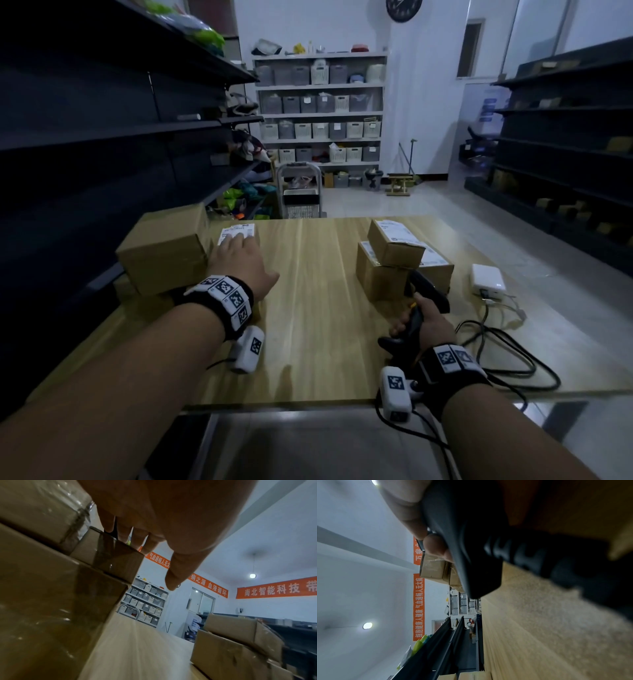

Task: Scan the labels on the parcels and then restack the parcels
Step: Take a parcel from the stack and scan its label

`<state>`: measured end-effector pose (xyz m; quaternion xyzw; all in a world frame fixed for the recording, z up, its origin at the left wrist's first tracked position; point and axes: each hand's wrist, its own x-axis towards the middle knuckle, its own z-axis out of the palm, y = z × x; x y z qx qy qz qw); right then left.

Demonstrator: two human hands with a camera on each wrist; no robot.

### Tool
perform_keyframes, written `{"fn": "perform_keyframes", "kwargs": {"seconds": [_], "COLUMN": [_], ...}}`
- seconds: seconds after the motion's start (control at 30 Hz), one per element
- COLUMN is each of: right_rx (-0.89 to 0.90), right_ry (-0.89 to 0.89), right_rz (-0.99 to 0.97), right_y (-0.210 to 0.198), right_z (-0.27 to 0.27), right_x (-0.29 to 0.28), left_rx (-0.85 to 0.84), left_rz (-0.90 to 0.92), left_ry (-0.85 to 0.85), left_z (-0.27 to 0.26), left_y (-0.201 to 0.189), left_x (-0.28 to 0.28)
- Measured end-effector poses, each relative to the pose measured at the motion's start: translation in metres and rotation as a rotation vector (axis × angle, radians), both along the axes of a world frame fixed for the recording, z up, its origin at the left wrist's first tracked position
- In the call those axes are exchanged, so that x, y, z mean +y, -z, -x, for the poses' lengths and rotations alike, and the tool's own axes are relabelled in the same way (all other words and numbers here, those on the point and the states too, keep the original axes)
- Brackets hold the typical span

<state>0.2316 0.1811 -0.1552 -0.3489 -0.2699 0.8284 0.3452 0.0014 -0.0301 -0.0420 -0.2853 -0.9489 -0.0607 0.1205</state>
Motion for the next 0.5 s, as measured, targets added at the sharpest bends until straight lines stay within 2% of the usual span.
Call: {"fn": "perform_keyframes", "kwargs": {"seconds": [0.3,0.37,0.5], "right_rx": [0.047,0.062,0.082], "right_ry": [-0.009,-0.009,-0.021], "right_rz": [-0.001,-0.001,-0.017], "right_y": [-0.001,0.001,0.009], "right_z": [-0.001,-0.001,-0.001], "right_x": [-0.001,0.001,0.006], "left_rx": [0.003,-0.013,0.079], "left_rz": [0.042,0.074,0.117], "left_ry": [-0.105,-0.066,-0.009], "left_z": [0.033,0.043,0.072], "left_y": [-0.020,-0.011,0.020], "left_x": [0.031,0.037,0.051]}}
